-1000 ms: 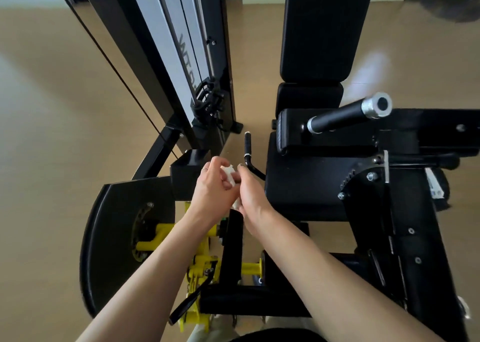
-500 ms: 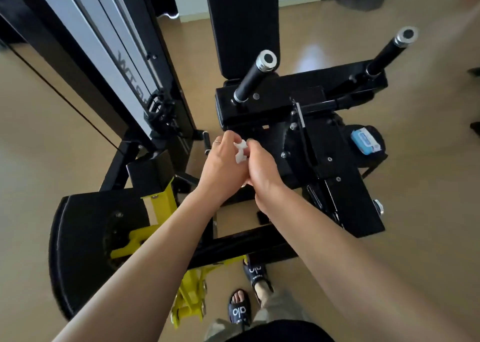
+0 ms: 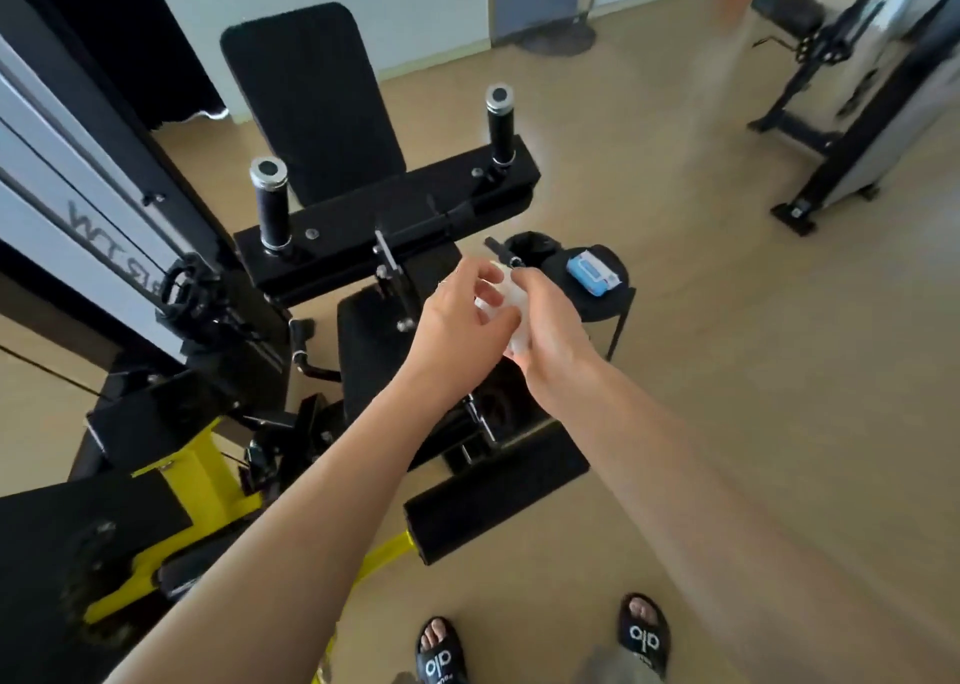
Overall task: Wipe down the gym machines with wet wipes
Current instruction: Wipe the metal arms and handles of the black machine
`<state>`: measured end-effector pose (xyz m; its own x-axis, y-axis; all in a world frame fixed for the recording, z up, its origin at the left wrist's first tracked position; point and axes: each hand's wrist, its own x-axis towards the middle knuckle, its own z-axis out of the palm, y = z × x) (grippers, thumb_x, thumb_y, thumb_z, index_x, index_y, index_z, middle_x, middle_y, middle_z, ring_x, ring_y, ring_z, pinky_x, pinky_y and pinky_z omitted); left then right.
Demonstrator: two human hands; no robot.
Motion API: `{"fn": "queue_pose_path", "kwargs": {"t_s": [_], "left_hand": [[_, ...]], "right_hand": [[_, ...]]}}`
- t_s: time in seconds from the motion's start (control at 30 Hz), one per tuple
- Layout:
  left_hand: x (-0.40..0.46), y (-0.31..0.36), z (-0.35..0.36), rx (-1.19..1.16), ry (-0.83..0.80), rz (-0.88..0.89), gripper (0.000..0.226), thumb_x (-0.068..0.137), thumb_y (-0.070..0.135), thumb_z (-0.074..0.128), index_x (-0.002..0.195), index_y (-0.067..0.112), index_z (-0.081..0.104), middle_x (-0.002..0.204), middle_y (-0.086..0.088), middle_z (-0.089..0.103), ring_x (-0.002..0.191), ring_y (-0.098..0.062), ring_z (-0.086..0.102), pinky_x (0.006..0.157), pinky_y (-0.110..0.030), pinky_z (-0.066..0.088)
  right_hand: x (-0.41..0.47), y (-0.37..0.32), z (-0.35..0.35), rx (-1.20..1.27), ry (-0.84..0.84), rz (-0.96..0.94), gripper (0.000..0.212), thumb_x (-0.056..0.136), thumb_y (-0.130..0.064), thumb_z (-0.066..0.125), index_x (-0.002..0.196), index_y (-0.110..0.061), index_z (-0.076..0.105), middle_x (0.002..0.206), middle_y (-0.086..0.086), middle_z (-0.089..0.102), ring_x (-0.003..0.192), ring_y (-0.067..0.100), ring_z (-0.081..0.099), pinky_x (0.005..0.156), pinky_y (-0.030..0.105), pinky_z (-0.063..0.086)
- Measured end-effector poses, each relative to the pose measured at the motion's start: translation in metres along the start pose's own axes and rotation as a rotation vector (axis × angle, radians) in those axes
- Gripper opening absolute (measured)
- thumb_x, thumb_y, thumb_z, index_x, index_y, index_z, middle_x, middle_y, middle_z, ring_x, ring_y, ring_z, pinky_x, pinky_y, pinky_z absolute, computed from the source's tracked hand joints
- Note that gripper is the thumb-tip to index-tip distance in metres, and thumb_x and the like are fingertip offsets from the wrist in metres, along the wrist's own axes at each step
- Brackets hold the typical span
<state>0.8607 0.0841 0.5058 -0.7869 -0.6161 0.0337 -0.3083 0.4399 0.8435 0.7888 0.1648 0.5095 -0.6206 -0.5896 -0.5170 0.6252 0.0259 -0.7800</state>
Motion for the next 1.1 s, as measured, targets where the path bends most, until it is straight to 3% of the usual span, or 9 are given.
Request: {"fn": "queue_pose_path", "kwargs": {"t_s": [0.13,0.27,0.43,0.6,0.73,0.8,0.9,1.0,1.1], "left_hand": [[0.020,0.041,0.072,0.104,-0.034,0.040,0.041,0.085,0.014,0.069,0.122,0.026,0.054,0.110,0.005,0.056,0.089,-0.013,0.057,0.066,-0.016,0.049],[0.041,0.073,0.148,0.160,-0.065,-0.047,0.049,0.085,0.026,0.072,0.129,0.026,0.050,0.117,0.001,0.048,0.095,-0.011,0.056,0.076,-0.023,0.053],[0.069,0.097,0.204,0.210,-0.099,-0.140,0.047,0.087,0.037,0.073,0.127,0.023,0.054,0.112,0.006,0.056,0.101,-0.012,0.057,0.082,-0.027,0.053],[0.120,0.099,0.221,0.197,-0.067,-0.262,0.017,0.090,0.034,0.069,0.095,0.021,0.060,0.097,-0.001,0.062,0.083,-0.013,0.057,0.065,-0.023,0.042],[0.172,0.088,0.230,0.083,-0.024,-0.332,0.027,0.092,0.024,0.063,0.085,-0.002,0.060,0.076,-0.005,0.058,0.067,-0.014,0.051,0.059,-0.021,0.040],[0.201,0.086,0.233,-0.030,-0.017,-0.389,0.026,0.091,0.024,0.061,0.091,-0.002,0.064,0.082,-0.013,0.063,0.073,-0.020,0.056,0.065,-0.030,0.046],[0.235,0.089,0.232,-0.195,0.003,-0.515,0.026,0.089,0.024,0.059,0.100,0.003,0.070,0.102,-0.017,0.071,0.097,-0.032,0.069,0.091,-0.047,0.059],[0.259,0.093,0.219,-0.352,0.011,-0.585,0.033,0.080,0.022,0.055,0.102,0.001,0.069,0.101,-0.019,0.073,0.102,-0.036,0.070,0.094,-0.054,0.057],[0.285,0.092,0.204,-0.451,0.076,-0.619,0.028,0.083,0.014,0.055,0.104,-0.001,0.067,0.105,-0.019,0.073,0.099,-0.031,0.073,0.092,-0.048,0.059]], "right_hand": [[0.021,-0.026,-0.089,0.118,0.017,0.050,0.036,0.103,-0.031,0.054,0.136,-0.018,0.059,0.129,0.013,0.067,0.112,0.026,0.070,0.089,0.041,0.062],[0.045,-0.049,-0.176,0.102,-0.002,0.073,0.040,0.100,-0.026,0.058,0.138,-0.015,0.058,0.129,0.011,0.067,0.116,0.025,0.067,0.083,0.038,0.061],[0.071,-0.075,-0.238,0.157,-0.051,0.187,0.052,0.090,-0.031,0.069,0.139,-0.019,0.058,0.131,0.014,0.067,0.119,0.030,0.067,0.079,0.041,0.062],[0.118,-0.104,-0.244,0.115,-0.110,0.249,0.041,0.097,-0.027,0.065,0.135,-0.012,0.061,0.128,0.018,0.069,0.116,0.030,0.069,0.084,0.043,0.063],[0.165,-0.129,-0.241,0.014,-0.095,0.252,0.038,0.100,-0.027,0.063,0.135,-0.012,0.061,0.130,0.014,0.067,0.119,0.028,0.066,0.094,0.043,0.059],[0.190,-0.144,-0.243,-0.018,-0.075,0.246,0.037,0.101,-0.029,0.061,0.134,-0.011,0.063,0.130,0.017,0.068,0.115,0.027,0.067,0.093,0.040,0.059],[0.218,-0.162,-0.246,-0.152,-0.160,0.176,0.036,0.101,-0.038,0.056,0.128,-0.016,0.068,0.123,0.014,0.072,0.119,0.030,0.067,0.103,0.045,0.055],[0.240,-0.181,-0.235,-0.256,-0.248,0.092,0.031,0.103,-0.042,0.052,0.124,-0.025,0.067,0.120,0.003,0.073,0.119,0.025,0.065,0.106,0.044,0.052],[0.267,-0.195,-0.222,-0.455,-0.314,-0.065,0.025,0.101,-0.044,0.052,0.123,-0.040,0.063,0.126,-0.009,0.066,0.123,0.014,0.060,0.103,0.031,0.048]]}}
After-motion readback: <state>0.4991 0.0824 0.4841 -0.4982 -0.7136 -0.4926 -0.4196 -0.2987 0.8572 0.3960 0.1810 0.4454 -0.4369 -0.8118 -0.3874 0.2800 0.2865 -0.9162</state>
